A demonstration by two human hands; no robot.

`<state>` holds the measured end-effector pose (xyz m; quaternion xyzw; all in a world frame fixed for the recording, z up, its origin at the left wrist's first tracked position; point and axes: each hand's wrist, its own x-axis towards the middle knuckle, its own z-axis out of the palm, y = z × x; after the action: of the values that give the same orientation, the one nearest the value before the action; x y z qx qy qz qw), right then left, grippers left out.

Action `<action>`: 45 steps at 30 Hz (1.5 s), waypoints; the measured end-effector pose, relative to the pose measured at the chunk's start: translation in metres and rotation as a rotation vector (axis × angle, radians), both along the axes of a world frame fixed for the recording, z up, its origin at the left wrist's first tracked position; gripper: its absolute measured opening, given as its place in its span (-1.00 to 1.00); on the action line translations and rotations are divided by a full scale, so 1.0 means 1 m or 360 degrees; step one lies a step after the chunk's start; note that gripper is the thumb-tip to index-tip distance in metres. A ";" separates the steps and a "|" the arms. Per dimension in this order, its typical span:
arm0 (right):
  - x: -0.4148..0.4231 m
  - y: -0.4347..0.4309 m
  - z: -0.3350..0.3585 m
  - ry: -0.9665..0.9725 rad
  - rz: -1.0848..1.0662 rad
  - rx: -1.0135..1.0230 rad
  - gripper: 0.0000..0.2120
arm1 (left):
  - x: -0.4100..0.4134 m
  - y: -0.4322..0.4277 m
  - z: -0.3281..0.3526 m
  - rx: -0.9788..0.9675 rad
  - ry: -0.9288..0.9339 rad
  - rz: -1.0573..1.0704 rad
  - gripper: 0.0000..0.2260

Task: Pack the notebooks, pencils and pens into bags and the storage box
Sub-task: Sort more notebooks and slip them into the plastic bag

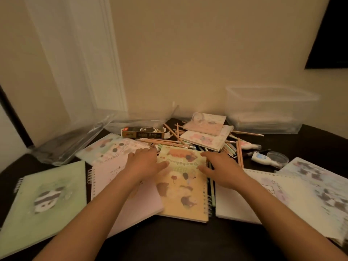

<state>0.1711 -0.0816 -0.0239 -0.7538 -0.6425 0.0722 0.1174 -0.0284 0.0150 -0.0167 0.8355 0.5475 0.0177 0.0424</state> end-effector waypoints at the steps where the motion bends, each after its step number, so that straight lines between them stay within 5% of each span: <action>1: -0.002 0.000 -0.005 -0.0015 -0.0023 0.0050 -0.48 | -0.001 0.000 -0.006 0.0032 -0.0016 0.0056 -0.43; 6: -0.011 0.000 -0.024 -0.0174 -0.0113 0.0083 -0.34 | 0.002 -0.003 -0.027 0.0101 -0.0092 0.0137 -0.34; 13: -0.006 0.007 -0.026 0.0025 -0.0059 0.0273 -0.32 | 0.001 0.001 -0.028 0.0074 -0.0647 0.0214 -0.71; 16: 0.002 0.017 -0.022 0.0360 -0.0044 0.0557 -0.33 | 0.004 0.007 -0.021 0.0082 -0.0898 0.0184 -0.78; 19: 0.010 0.028 -0.004 0.0980 0.0079 0.0687 -0.40 | 0.007 0.018 -0.010 -0.0225 -0.1358 0.0104 -0.86; 24: 0.029 0.047 0.026 0.1588 0.0067 0.0862 -0.41 | 0.025 0.027 0.020 -0.0592 -0.2113 0.0128 -0.85; 27: 0.046 0.051 0.026 0.1949 0.0080 0.0606 -0.40 | 0.037 0.031 0.024 -0.0667 -0.2495 0.0227 -0.86; 30: 0.050 0.046 0.014 0.2000 0.0264 0.0170 -0.50 | 0.043 0.032 0.012 -0.0721 -0.2842 0.0347 -0.90; 35: 0.040 0.040 0.006 0.2433 0.0555 -0.0063 -0.32 | 0.041 0.031 -0.005 -0.0648 -0.3016 0.0588 -0.75; 42: 0.017 0.038 0.006 0.2223 0.0274 0.0687 -0.69 | 0.043 0.022 -0.007 -0.0682 -0.3029 0.0484 -0.58; 45: 0.012 0.029 0.013 0.1714 0.0360 0.1049 -0.66 | 0.042 0.014 -0.004 -0.0208 -0.2717 0.0376 -0.58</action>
<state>0.1827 -0.0525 -0.0104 -0.4639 -0.5575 0.2515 0.6409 0.0137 0.0286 -0.0204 0.4699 0.4114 0.6121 0.4851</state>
